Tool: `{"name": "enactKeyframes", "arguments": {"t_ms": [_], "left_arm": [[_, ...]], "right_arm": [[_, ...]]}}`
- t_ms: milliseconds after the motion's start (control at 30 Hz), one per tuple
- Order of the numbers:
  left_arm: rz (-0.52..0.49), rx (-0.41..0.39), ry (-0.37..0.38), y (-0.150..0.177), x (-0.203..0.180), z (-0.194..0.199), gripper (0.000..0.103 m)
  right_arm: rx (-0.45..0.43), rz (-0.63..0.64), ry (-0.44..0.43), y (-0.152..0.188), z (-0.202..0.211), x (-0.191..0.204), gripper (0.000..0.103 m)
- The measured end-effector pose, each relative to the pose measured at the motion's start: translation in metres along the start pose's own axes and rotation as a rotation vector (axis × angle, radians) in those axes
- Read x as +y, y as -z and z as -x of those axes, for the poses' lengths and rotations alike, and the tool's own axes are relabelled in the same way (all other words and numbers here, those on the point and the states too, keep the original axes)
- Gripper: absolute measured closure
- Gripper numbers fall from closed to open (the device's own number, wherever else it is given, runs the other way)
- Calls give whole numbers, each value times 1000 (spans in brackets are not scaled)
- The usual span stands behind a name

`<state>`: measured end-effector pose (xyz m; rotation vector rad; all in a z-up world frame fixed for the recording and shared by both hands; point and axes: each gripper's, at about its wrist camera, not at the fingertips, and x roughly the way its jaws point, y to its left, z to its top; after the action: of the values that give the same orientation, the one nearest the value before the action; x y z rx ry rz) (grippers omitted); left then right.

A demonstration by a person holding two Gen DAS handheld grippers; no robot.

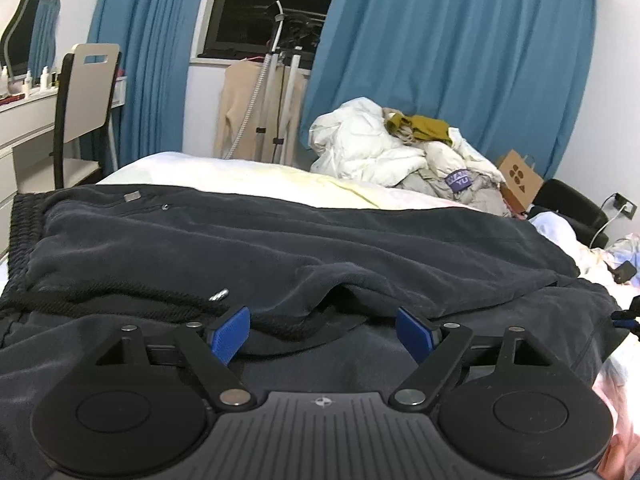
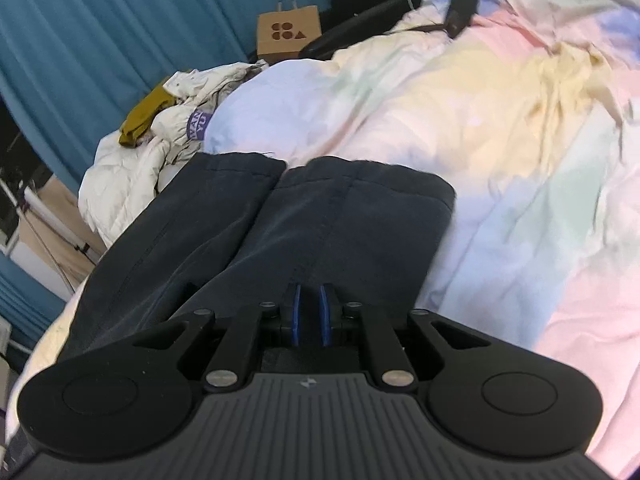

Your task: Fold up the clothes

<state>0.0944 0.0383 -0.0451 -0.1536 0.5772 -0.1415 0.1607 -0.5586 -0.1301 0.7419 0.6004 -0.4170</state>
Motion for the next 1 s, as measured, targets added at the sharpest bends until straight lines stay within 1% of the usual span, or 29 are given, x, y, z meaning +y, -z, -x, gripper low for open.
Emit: {"name": "enactKeyframes", "arguments": {"t_ms": [33, 167, 200, 267, 300, 367, 467, 500, 533, 567, 633, 700, 767, 833, 900, 1000], "left_arm": [[9, 3, -6, 0, 1, 2, 20], [64, 1, -24, 3, 5, 11, 19], [75, -3, -26, 4, 5, 14, 18], [91, -17, -22, 3, 6, 18, 14], [99, -23, -18, 3, 7, 19, 13], [115, -29, -9, 2, 8, 20, 12], [140, -25, -8, 0, 10, 17, 11], [146, -21, -9, 0, 10, 16, 11], [150, -16, -10, 0, 10, 15, 11], [151, -14, -10, 0, 10, 14, 11], [145, -17, -6, -1, 9, 13, 10], [134, -23, -2, -2, 6, 12, 9], [132, -23, 7, -2, 4, 11, 8], [130, -17, 7, -1, 3, 10, 8], [126, -14, 4, -1, 2, 9, 8], [126, -14, 1, -1, 1, 8, 8]], "right_arm": [[-3, -24, -1, 0, 0, -5, 82], [-36, -127, -17, -1, 3, -28, 82], [-39, -154, -28, -1, 3, -34, 82], [-41, -200, -51, 0, 0, -43, 79], [-40, -211, -60, 1, -1, -45, 76], [-57, -209, -43, 1, -2, -45, 70], [-150, -245, 1, -1, 9, -48, 57], [-180, -271, 8, -2, 12, -52, 50], [-189, -290, 15, -1, 12, -55, 47], [-183, -303, 21, -1, 10, -59, 47], [-136, -328, 28, 2, 0, -65, 46], [-82, -346, -7, 5, -13, -70, 42], [-77, -317, -35, 4, -19, -68, 42], [-96, -241, -65, 2, -18, -57, 44], [-113, -167, -120, 0, -16, -44, 48], [-146, -35, -231, 0, -8, -19, 48]]}}
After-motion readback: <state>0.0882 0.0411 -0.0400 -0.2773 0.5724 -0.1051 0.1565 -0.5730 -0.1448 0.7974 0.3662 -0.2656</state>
